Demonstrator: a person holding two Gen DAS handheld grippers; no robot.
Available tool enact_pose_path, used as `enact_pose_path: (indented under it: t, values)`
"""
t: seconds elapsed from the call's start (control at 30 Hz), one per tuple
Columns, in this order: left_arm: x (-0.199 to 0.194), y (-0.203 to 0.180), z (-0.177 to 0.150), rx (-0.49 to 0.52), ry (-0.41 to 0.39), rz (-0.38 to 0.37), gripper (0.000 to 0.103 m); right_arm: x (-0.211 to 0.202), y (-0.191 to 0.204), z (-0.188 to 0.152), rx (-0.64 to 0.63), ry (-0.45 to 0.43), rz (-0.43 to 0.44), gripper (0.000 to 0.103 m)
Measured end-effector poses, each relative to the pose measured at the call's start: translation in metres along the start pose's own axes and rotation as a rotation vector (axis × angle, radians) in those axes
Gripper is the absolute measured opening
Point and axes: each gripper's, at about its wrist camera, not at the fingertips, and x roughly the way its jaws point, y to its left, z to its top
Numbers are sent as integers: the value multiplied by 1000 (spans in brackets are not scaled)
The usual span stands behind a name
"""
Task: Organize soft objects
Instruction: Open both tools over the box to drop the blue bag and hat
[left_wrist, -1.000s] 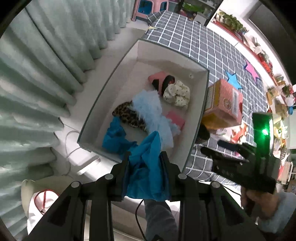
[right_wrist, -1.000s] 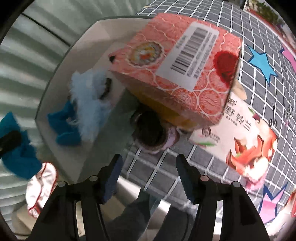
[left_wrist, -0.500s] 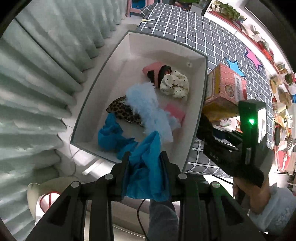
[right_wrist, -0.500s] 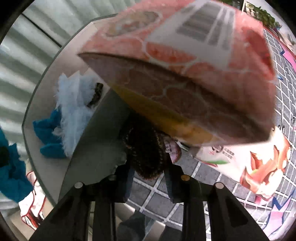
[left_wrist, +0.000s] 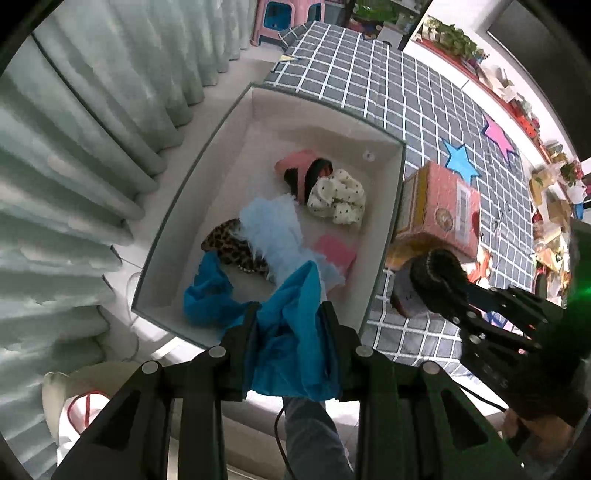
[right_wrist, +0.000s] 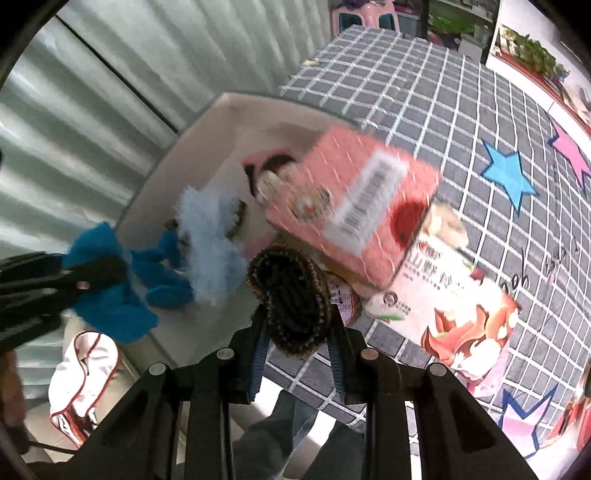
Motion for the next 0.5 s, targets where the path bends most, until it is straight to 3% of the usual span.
enact_pose_path:
  t: [0.5]
  values:
    - [6, 16, 40, -53, -50, 36, 33, -15, 63, 85, -110, -25, 35, 31]
